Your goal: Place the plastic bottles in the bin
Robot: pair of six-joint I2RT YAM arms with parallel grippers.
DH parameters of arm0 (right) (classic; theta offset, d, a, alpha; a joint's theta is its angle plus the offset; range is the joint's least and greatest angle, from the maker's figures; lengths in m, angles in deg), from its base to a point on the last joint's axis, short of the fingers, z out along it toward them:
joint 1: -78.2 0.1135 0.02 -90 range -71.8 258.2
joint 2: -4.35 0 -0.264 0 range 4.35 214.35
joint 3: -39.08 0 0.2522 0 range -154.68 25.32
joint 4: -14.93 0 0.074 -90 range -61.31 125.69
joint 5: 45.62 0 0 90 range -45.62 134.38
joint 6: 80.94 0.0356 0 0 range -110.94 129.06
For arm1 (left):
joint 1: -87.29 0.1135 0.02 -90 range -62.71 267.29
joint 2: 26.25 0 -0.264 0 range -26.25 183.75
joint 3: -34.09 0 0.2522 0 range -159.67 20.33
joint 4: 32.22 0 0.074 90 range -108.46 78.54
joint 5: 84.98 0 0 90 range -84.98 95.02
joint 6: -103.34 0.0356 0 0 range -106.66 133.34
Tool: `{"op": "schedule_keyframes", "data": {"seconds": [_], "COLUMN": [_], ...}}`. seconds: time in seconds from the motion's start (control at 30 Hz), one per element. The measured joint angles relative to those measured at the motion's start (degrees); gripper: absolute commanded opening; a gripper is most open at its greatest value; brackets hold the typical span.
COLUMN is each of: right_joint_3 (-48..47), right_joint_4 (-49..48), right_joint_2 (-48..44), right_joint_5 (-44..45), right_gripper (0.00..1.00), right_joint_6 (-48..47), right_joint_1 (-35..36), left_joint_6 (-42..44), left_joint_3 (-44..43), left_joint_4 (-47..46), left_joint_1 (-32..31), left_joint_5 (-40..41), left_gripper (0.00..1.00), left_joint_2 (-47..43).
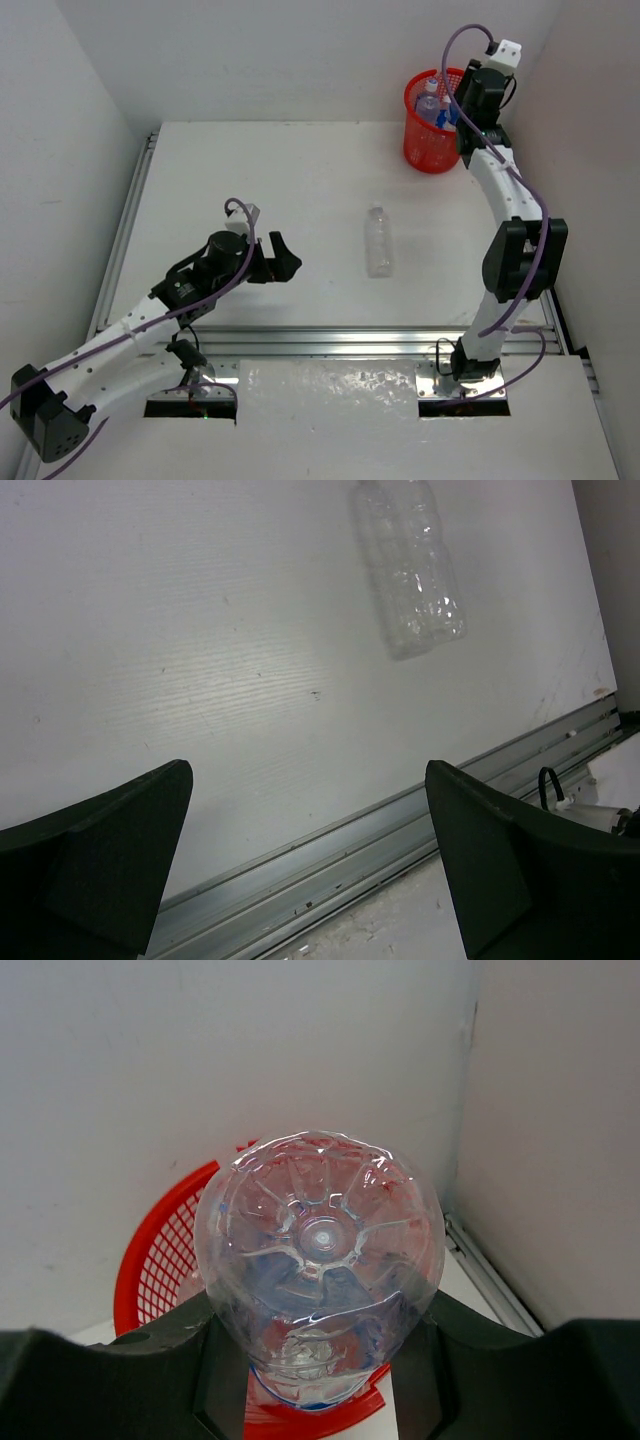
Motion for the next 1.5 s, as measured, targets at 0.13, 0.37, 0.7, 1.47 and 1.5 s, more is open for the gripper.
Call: {"op": "schedule_keyframes", "data": {"seconds": [0.13,0.37,0.7,1.47,1.5], "right_joint_3": [0.61,-1.42,-17.57,30.4,32.35], "right_joint_4": [0.57,2.82,15.43,37.99,38.88], "right_joint_2": [1.46,4.81,13.03,-45.0,-47.08], "right_joint_5": [-1.29,-4.74,-8.15,-21.88,-22.01], "right_gripper": [0.09,0.38,0.99,0.99,0.99], "right_joint_6": [-0.2,0.09,1.38,13.94,14.08], "right_joint_1": [0.02,0.02,0.02,6.75,6.62], "left_joint_6": [-0.02,-0.02,-0.04,-6.95,-6.82], "left_joint_3": [0.0,0.17,0.17,-34.77,-37.42], "left_joint_4": [0.11,0.33,0.5,-6.8,-6.86], "left_joint_1": [-0.46,-1.36,-1.46,-13.35,-13.4], "left_joint_5": [0.13,0.94,1.7,8.26,8.24], "left_gripper": [1.0,1.0,1.0,1.0,1.0], "left_joint_2": [-0.46,-1.33,-1.07,50.14,53.18]}}
